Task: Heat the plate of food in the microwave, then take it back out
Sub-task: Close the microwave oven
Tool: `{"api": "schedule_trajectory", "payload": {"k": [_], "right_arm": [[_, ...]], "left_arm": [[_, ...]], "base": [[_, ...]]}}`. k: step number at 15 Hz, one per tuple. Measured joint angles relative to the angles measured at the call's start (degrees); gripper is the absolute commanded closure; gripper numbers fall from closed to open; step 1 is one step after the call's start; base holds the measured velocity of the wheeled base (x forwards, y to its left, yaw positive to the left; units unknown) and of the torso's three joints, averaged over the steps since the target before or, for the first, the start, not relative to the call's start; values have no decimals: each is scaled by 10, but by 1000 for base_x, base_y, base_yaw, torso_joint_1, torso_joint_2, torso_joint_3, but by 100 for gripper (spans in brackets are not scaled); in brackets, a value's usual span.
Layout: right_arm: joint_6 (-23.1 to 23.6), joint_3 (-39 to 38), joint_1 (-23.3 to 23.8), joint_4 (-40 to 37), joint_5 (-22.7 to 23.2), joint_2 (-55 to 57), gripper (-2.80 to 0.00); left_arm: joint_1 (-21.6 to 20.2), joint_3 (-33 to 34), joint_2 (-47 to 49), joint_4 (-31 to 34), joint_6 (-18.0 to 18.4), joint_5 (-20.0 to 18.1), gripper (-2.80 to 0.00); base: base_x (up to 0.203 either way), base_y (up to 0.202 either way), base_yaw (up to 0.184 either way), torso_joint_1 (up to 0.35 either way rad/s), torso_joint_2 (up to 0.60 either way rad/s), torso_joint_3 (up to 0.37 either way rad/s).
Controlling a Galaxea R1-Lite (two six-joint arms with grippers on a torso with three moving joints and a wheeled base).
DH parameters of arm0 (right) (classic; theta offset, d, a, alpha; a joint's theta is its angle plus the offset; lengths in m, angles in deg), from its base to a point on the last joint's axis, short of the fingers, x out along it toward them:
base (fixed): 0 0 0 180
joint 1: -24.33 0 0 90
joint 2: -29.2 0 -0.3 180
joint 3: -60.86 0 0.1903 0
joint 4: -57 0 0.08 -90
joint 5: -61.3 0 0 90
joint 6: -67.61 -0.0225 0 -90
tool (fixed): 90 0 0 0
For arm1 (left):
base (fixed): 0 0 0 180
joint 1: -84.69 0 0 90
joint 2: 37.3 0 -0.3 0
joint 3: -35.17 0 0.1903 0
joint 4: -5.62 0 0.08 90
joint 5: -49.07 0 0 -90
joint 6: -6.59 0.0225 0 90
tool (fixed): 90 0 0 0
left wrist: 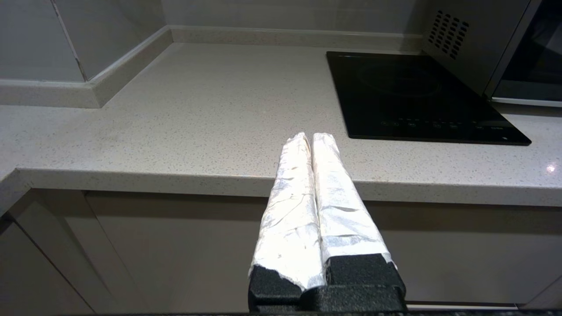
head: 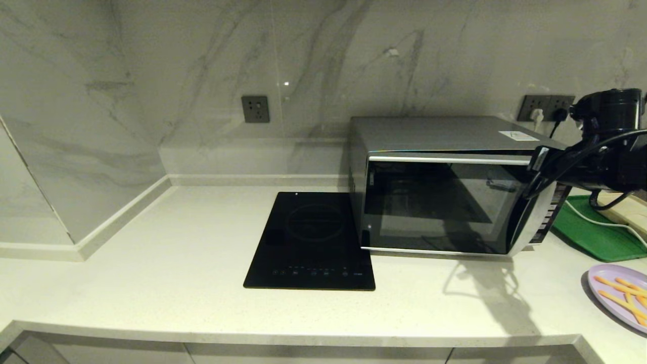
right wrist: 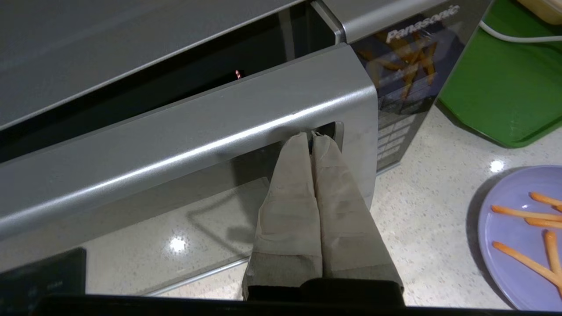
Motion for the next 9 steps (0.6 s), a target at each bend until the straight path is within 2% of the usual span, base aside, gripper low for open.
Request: {"api": "schedule_trajectory", "payload": {"k": [7,9], "right_arm": [[-2,21,0,5,-1,33,0],[1,21,0,31,-2,36,0]], "left_arm": [[0,0,0,0,0,0,0],[0,0,0,0,0,0,0]], "base": [[0,0,0,0,0,0],[0,0,0,0,0,0]]}}
